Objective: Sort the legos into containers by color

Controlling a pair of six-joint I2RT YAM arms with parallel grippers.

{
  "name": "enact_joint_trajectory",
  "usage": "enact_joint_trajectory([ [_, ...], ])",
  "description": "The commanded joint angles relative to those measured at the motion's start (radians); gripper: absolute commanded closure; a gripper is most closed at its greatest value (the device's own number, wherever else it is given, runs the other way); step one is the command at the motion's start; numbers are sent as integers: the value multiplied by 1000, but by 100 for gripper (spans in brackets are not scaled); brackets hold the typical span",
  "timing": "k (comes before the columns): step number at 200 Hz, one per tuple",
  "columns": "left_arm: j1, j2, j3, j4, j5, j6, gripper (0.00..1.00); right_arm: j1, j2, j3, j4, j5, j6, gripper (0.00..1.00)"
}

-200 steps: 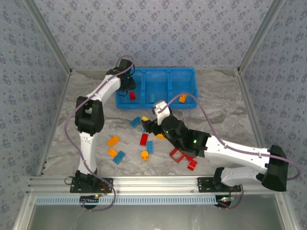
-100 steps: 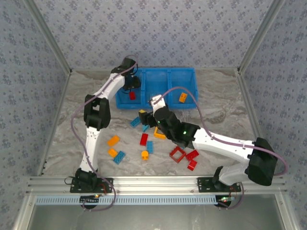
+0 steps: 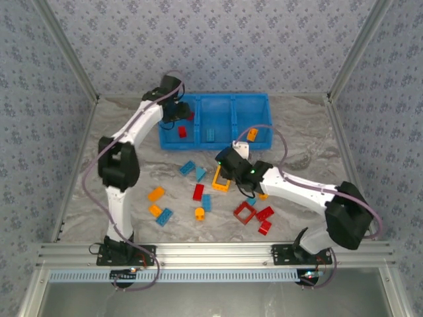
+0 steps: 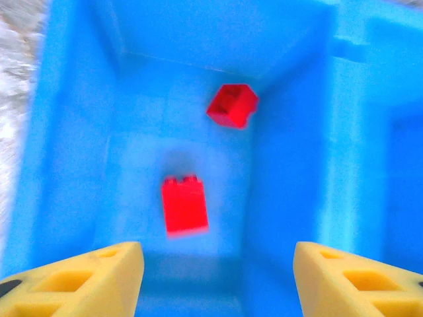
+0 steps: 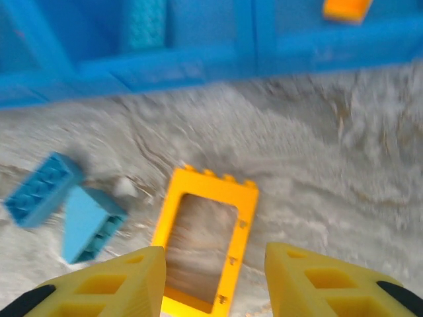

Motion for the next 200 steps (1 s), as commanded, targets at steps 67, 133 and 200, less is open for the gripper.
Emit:
enact_joint_trajectory([
  [67, -435, -862, -623, 73, 13, -9, 24, -75, 167, 31, -12, -189, 152, 58],
  [133, -647, -1121, -877, 79, -75, -154, 25, -99, 248, 11, 38, -210, 175, 67],
  [200, -691, -1100, -868, 110, -106, -173, 25, -108, 149, 19, -67, -68, 116, 92],
])
